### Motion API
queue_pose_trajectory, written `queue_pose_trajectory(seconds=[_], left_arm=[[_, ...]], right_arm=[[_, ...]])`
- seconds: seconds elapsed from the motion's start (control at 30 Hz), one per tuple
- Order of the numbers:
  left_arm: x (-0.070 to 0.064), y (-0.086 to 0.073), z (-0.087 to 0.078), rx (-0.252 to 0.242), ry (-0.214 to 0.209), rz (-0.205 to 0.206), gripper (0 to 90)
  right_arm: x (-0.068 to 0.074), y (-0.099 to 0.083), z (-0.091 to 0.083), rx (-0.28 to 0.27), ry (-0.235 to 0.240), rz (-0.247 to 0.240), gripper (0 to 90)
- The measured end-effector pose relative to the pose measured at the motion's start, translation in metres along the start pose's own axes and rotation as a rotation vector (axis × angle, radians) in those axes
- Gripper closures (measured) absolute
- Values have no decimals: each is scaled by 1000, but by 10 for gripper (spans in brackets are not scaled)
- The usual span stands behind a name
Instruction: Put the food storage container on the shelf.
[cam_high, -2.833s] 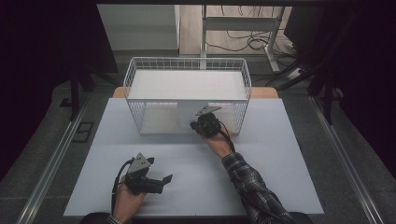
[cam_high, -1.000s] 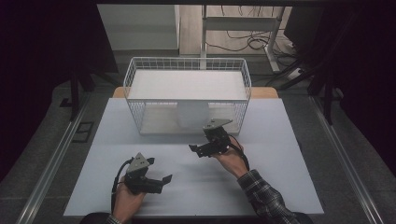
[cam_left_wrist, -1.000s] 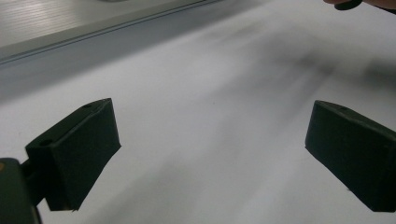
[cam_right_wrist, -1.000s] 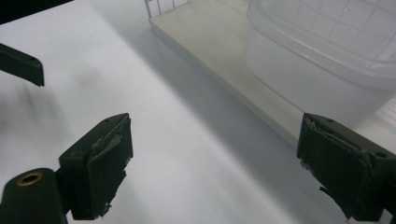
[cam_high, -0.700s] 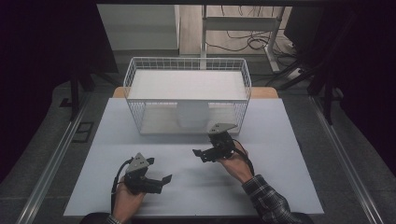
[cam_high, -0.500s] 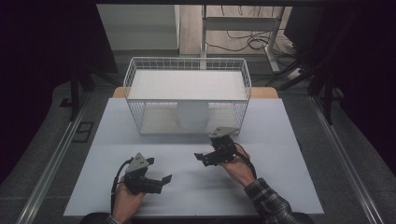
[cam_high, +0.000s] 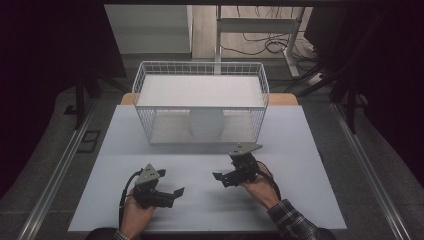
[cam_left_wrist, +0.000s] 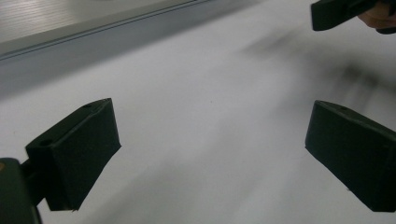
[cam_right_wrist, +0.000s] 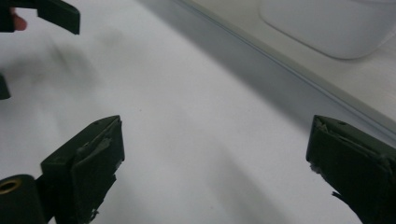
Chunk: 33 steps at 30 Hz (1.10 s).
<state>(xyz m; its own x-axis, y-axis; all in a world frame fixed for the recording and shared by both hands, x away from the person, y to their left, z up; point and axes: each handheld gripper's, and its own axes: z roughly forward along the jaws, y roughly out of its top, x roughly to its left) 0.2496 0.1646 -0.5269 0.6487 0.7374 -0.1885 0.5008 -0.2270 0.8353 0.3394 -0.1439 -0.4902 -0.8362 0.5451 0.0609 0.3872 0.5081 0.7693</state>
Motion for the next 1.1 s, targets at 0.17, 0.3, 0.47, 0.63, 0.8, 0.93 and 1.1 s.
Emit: queue_pose_trajectory(seconds=[0.17, 0.3, 0.47, 0.63, 0.8, 0.93, 1.1], left_arm=[[2, 0, -1, -1, 2, -6, 25], [3, -1, -1, -2, 4, -12, 25], [4, -1, -1, -1, 6, -17, 25], [4, -1, -1, 0, 7, -15, 25], [5, -1, -3, 1, 11, -18, 25], [7, 0, -6, 9, 17, -22, 27], [11, 0, -11, 8, 32, -27, 29]], right_arm=[[1, -5, -8, -2, 1, 14, 6], [1, -11, -15, -1, -9, 20, 0], [0, -17, -24, -8, -22, 35, 0], [0, -23, -34, -13, -42, 46, 0], [0, -29, -43, -20, -62, 51, 0], [0, -34, -50, -22, -79, 52, 0], [0, -40, -60, -32, -104, 48, 0]])
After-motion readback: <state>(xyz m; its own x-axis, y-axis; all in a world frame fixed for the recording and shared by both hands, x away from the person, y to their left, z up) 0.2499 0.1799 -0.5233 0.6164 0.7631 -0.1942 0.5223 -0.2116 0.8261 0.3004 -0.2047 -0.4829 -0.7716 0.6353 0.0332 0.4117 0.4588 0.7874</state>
